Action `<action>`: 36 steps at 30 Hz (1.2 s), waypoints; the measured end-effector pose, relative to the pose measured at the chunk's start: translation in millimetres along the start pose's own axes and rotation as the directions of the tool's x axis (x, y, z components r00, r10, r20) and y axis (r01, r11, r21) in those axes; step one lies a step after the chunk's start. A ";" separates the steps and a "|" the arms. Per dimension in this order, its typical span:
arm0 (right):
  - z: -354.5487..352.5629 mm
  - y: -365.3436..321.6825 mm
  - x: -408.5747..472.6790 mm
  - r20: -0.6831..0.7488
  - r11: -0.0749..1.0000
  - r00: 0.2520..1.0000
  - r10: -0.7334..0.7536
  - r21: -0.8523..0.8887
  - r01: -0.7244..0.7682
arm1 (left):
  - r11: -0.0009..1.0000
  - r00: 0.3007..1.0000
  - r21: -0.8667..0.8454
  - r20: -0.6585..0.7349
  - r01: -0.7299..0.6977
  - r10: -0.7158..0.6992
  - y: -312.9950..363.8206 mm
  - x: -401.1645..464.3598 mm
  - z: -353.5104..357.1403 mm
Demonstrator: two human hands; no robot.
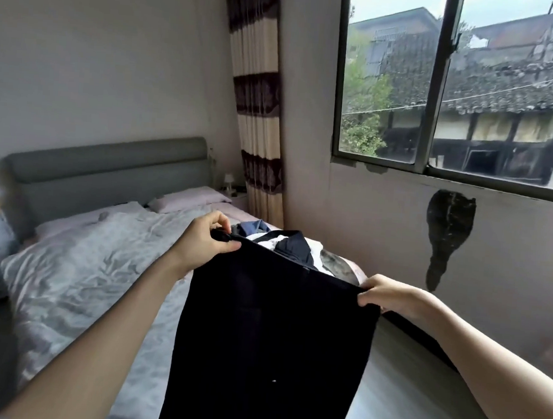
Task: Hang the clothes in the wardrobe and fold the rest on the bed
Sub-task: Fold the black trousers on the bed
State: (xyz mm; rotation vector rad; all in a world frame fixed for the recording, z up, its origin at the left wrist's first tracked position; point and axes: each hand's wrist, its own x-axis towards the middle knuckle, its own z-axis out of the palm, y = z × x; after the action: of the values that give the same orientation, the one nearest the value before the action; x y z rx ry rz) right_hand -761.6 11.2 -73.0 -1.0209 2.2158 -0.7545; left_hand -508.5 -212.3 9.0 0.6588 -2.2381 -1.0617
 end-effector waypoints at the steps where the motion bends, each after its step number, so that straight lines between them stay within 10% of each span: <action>1: -1.2 1.3 -3.4 -0.030 0.997 0.999 -0.015 0.074 0.017 | 0.999 1.000 0.054 0.003 -0.005 0.005 2.7 -0.2 1.5; 11: -91.9 -90.3 -14.7 -0.395 0.876 0.915 -0.080 0.411 0.254 | 0.981 0.890 0.192 -0.452 0.028 0.063 78.3 49.4 3.2; 14: -97.6 -96.6 -11.9 -0.433 0.793 0.901 0.013 0.554 0.255 | 0.913 0.935 0.235 -0.208 0.332 -0.287 63.8 54.3 10.1; 18: -82.1 -72.7 -11.8 -0.384 0.760 0.921 0.062 0.616 0.206 | 0.834 0.853 -0.175 0.098 0.523 -0.513 41.4 46.0 44.6; 25: -106.1 -72.7 -32.6 -0.456 0.489 0.887 -0.067 0.760 0.428 | 0.648 0.906 -0.641 0.208 0.410 -0.368 90.6 68.9 87.6; 31: -71.7 -71.6 -28.2 -0.382 0.646 0.887 -0.260 0.614 0.454 | 0.681 0.928 -0.631 0.264 0.372 -0.262 116.2 68.6 134.3; 36: -54.4 -65.8 -1.9 -0.395 0.530 0.903 -0.167 0.736 0.420 | 0.630 0.926 -0.681 0.313 0.374 -0.211 96.7 66.1 143.6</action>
State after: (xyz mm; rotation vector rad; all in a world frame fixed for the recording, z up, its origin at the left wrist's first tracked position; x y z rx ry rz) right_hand -767.5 -9.8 9.6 -0.8143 1.5284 -1.9600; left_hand -670.4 -124.8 30.5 0.5669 -1.6234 -2.1226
